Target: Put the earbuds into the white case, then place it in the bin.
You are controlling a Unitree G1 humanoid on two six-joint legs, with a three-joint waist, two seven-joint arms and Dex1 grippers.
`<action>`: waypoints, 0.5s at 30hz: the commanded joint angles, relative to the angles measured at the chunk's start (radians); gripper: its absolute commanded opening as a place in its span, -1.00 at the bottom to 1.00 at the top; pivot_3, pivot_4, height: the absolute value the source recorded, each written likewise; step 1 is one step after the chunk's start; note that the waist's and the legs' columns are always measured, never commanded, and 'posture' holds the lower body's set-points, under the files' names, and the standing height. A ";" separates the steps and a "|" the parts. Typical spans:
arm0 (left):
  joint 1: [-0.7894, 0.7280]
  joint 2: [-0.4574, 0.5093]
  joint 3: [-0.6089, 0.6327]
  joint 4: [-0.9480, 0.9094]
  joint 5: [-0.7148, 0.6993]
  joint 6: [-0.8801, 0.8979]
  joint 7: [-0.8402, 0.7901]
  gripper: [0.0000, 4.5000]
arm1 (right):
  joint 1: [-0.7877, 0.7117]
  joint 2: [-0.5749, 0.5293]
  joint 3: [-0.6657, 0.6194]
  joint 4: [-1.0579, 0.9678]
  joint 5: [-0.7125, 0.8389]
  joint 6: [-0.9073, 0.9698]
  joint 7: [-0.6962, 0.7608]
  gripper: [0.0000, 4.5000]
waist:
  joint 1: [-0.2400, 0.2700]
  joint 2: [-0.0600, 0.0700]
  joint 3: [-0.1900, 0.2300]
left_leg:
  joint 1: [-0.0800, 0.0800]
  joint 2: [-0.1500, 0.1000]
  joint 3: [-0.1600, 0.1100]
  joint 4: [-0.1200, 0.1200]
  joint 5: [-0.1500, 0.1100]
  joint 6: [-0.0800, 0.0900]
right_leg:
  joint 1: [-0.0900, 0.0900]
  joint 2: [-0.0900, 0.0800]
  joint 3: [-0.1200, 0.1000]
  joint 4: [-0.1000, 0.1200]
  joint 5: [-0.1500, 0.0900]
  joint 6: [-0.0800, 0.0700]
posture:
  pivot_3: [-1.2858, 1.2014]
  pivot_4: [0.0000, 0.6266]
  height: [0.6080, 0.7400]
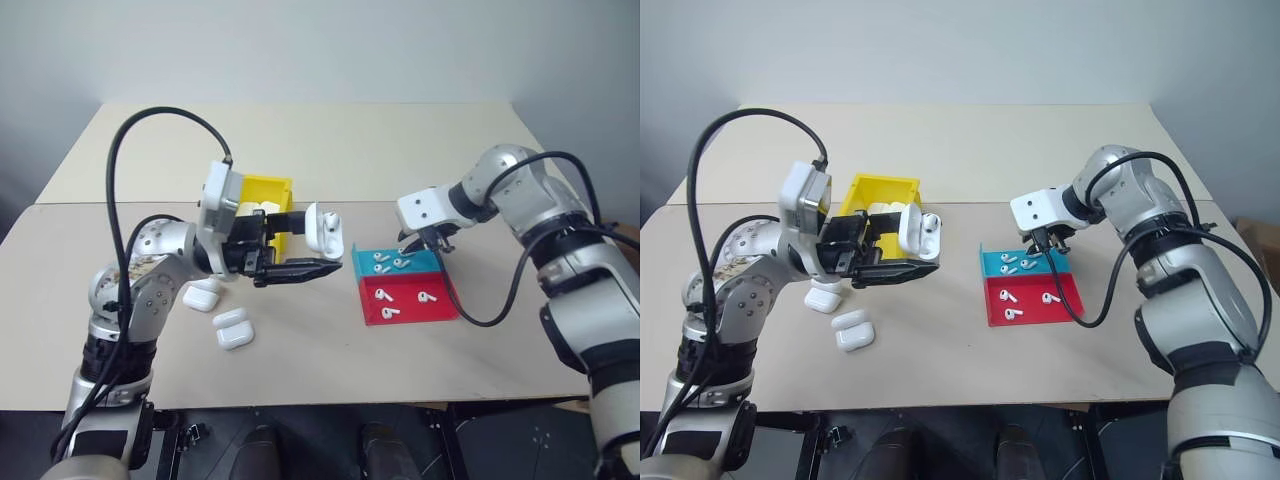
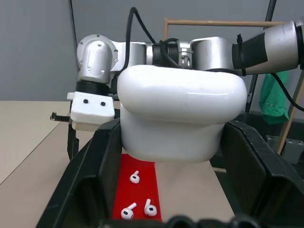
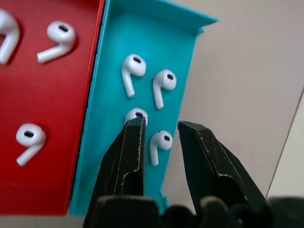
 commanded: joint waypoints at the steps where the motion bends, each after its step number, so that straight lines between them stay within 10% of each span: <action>1: 0.003 0.013 0.035 -0.052 -0.017 -0.022 0.015 0.26 | -0.052 0.026 -0.008 0.095 -0.053 -0.094 0.014 -0.35 | -0.001 0.000 0.000 | 0.000 0.000 0.000 0.000 0.000 0.000 | 0.000 0.000 0.000 0.000 0.000 0.000 | 0.03 -0.52 1.00; 15: 0.041 0.038 0.056 -0.105 -0.036 -0.013 0.054 0.26 | -0.068 0.096 -0.033 0.227 -0.161 -0.181 -0.052 -0.35 | -0.016 0.000 0.000 | 0.001 0.000 0.000 0.000 0.000 0.000 | 0.000 0.000 0.000 0.010 0.000 0.000 | 0.03 -0.52 1.00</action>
